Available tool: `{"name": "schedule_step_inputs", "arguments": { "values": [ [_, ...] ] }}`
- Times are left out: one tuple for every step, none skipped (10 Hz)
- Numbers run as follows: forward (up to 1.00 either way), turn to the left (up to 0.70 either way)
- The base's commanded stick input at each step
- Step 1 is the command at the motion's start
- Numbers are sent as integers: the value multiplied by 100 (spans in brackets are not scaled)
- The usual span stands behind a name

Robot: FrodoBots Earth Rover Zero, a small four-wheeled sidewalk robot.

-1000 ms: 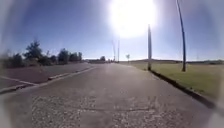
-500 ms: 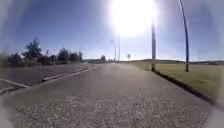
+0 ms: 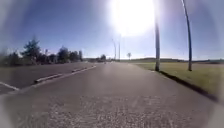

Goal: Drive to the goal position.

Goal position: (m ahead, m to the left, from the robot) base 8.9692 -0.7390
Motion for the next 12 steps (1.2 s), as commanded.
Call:
{"name": "schedule_step_inputs", "arguments": {
  "values": [
    [100, 0],
    [100, 0],
    [100, 0],
    [100, 0],
    [100, 0],
    [100, 0],
    [100, 0],
    [100, 0],
    [100, 0],
    [100, 0],
    [100, 0],
    [100, 0]
  ]
}}
